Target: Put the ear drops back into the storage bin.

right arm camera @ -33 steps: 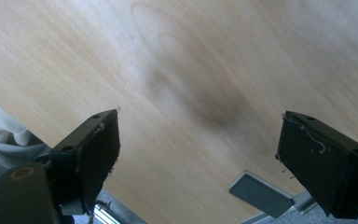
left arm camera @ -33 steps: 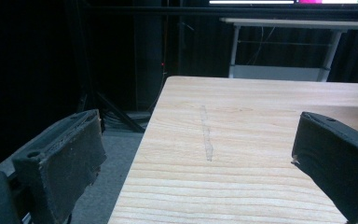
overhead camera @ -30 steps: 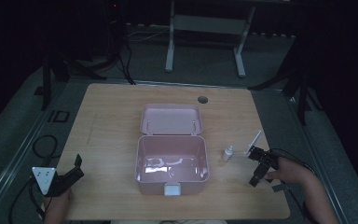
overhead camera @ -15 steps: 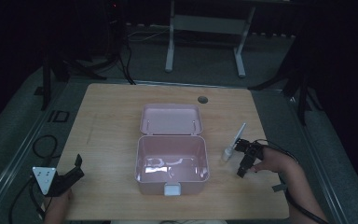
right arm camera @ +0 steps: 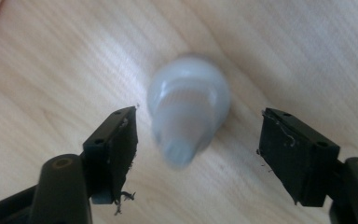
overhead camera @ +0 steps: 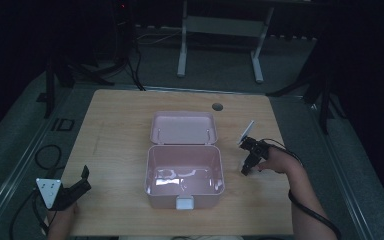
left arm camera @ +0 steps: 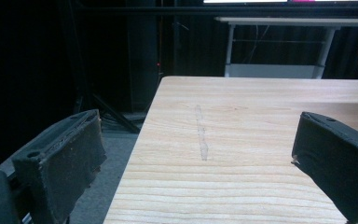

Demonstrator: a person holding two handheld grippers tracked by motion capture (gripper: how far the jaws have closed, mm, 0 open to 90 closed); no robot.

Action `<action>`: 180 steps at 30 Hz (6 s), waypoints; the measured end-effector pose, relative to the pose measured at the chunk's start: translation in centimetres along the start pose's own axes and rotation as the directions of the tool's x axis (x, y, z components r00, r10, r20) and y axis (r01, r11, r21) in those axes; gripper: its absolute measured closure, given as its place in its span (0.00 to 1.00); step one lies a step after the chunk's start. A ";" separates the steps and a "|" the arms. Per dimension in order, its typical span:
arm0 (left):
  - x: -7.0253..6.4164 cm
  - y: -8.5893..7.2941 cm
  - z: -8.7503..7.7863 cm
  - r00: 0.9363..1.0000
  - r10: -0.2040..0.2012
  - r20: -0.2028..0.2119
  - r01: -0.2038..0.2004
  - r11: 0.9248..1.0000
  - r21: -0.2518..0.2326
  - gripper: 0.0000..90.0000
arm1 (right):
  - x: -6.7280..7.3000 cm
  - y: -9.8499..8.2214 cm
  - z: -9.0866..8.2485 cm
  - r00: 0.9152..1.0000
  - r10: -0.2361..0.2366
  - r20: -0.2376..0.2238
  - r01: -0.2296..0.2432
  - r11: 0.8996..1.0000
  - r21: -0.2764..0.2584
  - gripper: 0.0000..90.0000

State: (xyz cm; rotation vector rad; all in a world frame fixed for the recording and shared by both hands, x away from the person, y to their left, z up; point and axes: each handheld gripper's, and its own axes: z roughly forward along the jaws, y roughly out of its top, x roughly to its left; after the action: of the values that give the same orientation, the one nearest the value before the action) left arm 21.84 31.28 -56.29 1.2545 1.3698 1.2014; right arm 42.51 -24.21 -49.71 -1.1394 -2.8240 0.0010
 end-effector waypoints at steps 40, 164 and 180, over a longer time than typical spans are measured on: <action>0.0 0.0 0.0 1.000 0.002 0.003 -0.002 1.000 0.001 0.03 | 2.3 0.7 -0.9 0.927 -0.373 0.047 0.368 0.926 0.087 0.66; 0.1 0.0 0.0 1.000 -0.003 0.013 0.003 1.000 -0.006 0.03 | 19.2 6.6 -0.4 0.557 -0.830 -0.020 0.808 0.537 0.244 0.66; 0.2 0.0 0.0 1.000 -0.005 0.018 0.005 1.000 -0.009 0.03 | 18.8 6.8 0.6 0.562 -0.827 -0.023 0.805 0.541 0.246 0.65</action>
State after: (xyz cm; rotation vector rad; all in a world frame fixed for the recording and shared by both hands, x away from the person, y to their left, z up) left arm 21.84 31.47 -56.26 1.2518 1.3521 1.1886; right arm 33.65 -6.29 -48.86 0.3339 -3.0249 0.3127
